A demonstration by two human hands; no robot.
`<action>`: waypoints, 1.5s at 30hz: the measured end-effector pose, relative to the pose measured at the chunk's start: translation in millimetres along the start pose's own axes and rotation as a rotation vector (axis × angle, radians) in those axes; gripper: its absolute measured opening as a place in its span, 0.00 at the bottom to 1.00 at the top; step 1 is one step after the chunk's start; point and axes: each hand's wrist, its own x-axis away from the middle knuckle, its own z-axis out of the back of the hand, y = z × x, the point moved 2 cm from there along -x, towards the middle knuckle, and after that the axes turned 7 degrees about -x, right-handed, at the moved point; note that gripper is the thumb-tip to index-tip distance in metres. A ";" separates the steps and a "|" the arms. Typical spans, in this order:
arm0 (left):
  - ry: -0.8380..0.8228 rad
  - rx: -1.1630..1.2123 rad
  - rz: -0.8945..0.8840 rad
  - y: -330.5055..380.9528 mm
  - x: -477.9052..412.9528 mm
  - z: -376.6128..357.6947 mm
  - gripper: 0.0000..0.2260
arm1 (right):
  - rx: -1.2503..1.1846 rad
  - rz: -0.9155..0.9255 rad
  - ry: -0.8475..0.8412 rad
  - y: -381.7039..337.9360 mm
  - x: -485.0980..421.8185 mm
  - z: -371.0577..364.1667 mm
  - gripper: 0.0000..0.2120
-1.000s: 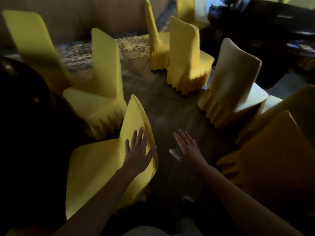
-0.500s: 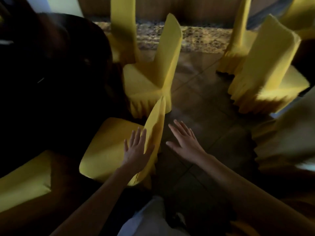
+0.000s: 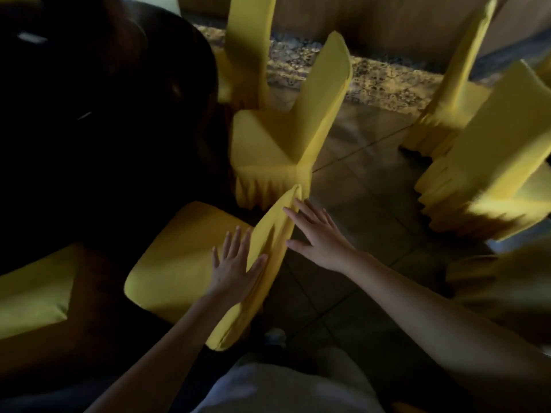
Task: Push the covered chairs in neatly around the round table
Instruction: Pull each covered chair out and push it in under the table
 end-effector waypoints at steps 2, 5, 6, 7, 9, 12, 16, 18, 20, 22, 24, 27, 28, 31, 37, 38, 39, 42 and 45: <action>0.011 0.016 0.026 -2.3 8.8 -2.1 0.34 | 0.015 0.052 -0.054 -1.5 -9.6 0.7 0.32; -0.059 0.075 0.061 -4.2 22.8 -8.3 0.34 | 0.058 0.096 -0.221 -5.7 -27.1 1.3 0.30; -0.119 0.114 0.098 -3.0 26.1 -9.1 0.34 | 0.074 0.102 -0.274 -7.6 -33.5 1.8 0.30; -0.190 0.163 0.152 -0.8 28.9 -9.5 0.33 | 0.089 0.109 -0.322 -9.3 -39.7 2.3 0.30; -0.302 0.288 0.298 4.4 35.8 -9.1 0.28 | 0.135 0.129 -0.415 -10.7 -47.8 4.8 0.30; -0.291 0.375 0.383 14.3 53.1 -7.5 0.24 | 0.243 0.197 -0.495 -5.6 -59.5 10.9 0.31; -0.072 0.228 0.476 24.3 73.6 -3.9 0.25 | 0.240 0.223 -0.466 -6.9 -62.4 10.2 0.27; 0.106 0.119 0.484 30.5 79.8 -3.4 0.24 | 0.285 0.250 -0.400 -6.6 -58.2 7.0 0.28; 0.306 -0.001 0.407 35.6 82.9 -5.3 0.21 | 0.332 0.300 -0.319 -5.7 -55.3 5.3 0.28; 0.443 -0.117 0.310 38.6 85.2 -5.4 0.19 | 0.321 0.321 -0.286 -7.5 -53.7 5.0 0.27; 0.479 -0.170 0.270 37.0 85.0 -6.4 0.19 | 0.277 0.329 -0.298 -8.2 -54.1 6.1 0.27; 0.491 -0.191 0.266 34.7 83.1 -6.4 0.19 | 0.254 0.349 -0.327 -4.6 -56.5 9.3 0.25; 0.495 -0.208 0.263 33.8 81.7 -5.6 0.19 | 0.248 0.354 -0.329 -3.6 -57.9 9.7 0.25; 0.461 -0.248 0.250 26.6 78.0 -0.2 0.19 | 0.243 0.363 -0.318 -6.1 -64.4 8.9 0.23; 0.279 -0.201 0.352 -11.7 61.6 16.8 0.23 | 0.202 0.374 -0.260 -0.3 -86.7 2.7 0.20; 0.266 -0.189 0.359 -18.8 58.8 18.8 0.23 | 0.196 0.388 -0.242 3.7 -90.3 1.9 0.19; 0.253 -0.182 0.366 -26.1 55.9 20.6 0.24 | 0.197 0.405 -0.226 6.9 -93.8 1.0 0.19; 0.221 -0.169 0.377 -43.2 46.7 24.8 0.24 | 0.205 0.426 -0.215 5.9 -107.7 -2.4 0.18; 0.208 -0.161 0.389 -55.9 35.4 32.7 0.24 | 0.218 0.450 -0.220 0.8 -127.7 -3.7 0.17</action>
